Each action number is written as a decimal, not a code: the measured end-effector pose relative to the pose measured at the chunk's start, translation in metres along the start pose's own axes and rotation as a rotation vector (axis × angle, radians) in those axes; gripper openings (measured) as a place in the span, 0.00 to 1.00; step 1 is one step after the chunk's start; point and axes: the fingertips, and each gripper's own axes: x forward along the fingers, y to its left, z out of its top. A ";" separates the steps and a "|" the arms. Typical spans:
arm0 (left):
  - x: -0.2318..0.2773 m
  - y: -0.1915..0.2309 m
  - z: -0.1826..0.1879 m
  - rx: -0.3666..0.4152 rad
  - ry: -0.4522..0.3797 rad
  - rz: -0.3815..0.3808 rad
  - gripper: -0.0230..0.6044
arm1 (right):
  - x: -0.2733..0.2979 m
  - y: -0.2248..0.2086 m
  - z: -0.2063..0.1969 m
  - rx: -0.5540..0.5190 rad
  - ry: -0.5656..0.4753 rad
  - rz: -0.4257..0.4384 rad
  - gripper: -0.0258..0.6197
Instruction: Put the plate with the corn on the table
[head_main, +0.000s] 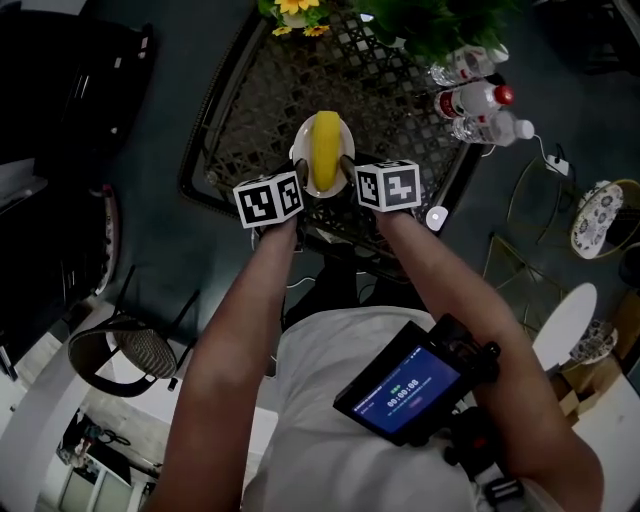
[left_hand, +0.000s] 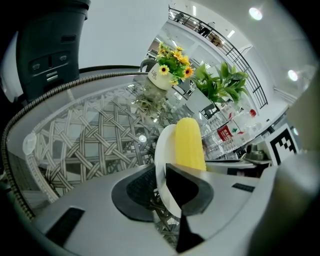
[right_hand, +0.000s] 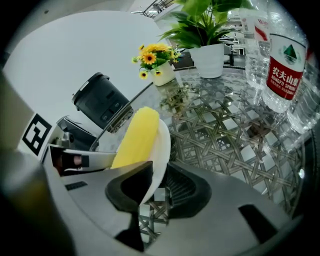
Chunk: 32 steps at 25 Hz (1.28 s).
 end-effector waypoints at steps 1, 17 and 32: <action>0.000 0.000 0.000 0.005 0.002 0.003 0.11 | 0.000 -0.001 0.001 -0.010 -0.001 -0.010 0.15; -0.016 0.015 0.008 0.005 -0.071 -0.007 0.21 | -0.027 -0.029 0.011 0.015 -0.110 -0.067 0.16; -0.044 -0.011 -0.016 0.119 -0.081 -0.036 0.05 | -0.085 -0.020 -0.012 0.001 -0.117 -0.021 0.06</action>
